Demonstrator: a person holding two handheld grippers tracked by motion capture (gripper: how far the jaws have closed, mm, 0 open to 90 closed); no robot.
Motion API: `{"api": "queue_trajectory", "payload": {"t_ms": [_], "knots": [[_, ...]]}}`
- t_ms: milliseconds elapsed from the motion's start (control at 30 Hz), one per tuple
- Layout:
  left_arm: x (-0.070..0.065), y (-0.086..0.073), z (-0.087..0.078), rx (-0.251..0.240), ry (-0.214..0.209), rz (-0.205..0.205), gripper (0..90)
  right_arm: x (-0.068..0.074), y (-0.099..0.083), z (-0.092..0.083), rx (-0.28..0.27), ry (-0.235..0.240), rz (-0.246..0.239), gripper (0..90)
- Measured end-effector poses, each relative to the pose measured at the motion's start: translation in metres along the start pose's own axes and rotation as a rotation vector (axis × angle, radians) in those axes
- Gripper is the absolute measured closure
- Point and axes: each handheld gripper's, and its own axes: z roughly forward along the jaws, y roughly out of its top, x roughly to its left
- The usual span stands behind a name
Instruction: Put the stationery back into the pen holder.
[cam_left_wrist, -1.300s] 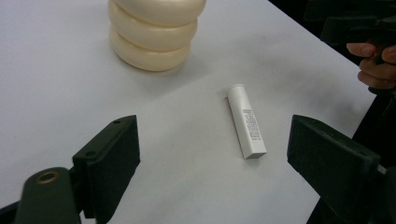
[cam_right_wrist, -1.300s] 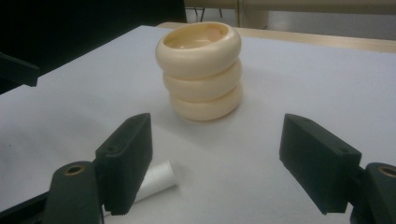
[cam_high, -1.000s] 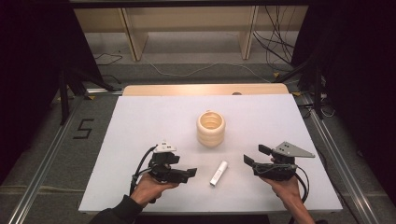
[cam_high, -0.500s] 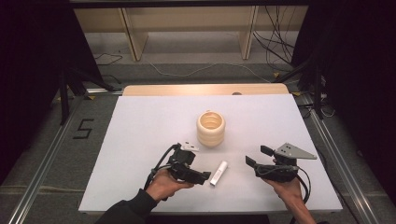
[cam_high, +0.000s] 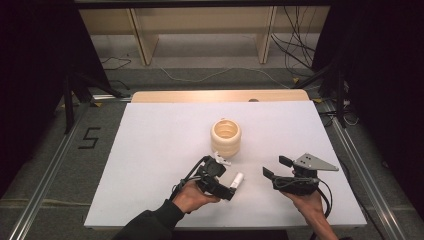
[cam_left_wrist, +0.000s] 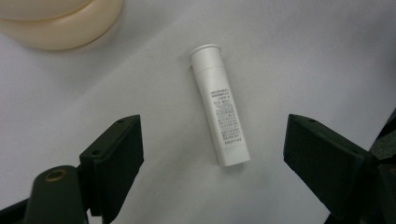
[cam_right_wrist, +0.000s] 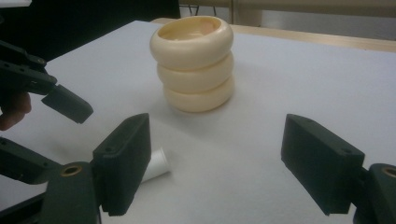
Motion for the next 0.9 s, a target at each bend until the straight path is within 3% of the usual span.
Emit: {"api": "queue_trajectory", "payload": {"t_ms": [133, 500, 700, 900], "knots": [[-0.002, 0.004, 0.008, 0.017, 0.024, 0.012, 20.6, 0.0, 0.001, 0.002, 0.003, 0.002, -0.01, 24.9], [-0.001, 0.01, 0.032, 0.057, 0.033, 0.019, 24.2, -0.001, 0.0, 0.002, 0.007, -0.015, -0.02, 25.0], [-0.005, 0.016, 0.041, 0.074, 0.045, 0.049, 28.2, 0.0, 0.0, 0.002, 0.008, -0.018, -0.024, 25.1], [0.0, 0.018, 0.047, 0.091, 0.047, 0.04, 32.7, -0.001, 0.0, 0.002, 0.007, -0.018, -0.022, 25.2]]}}
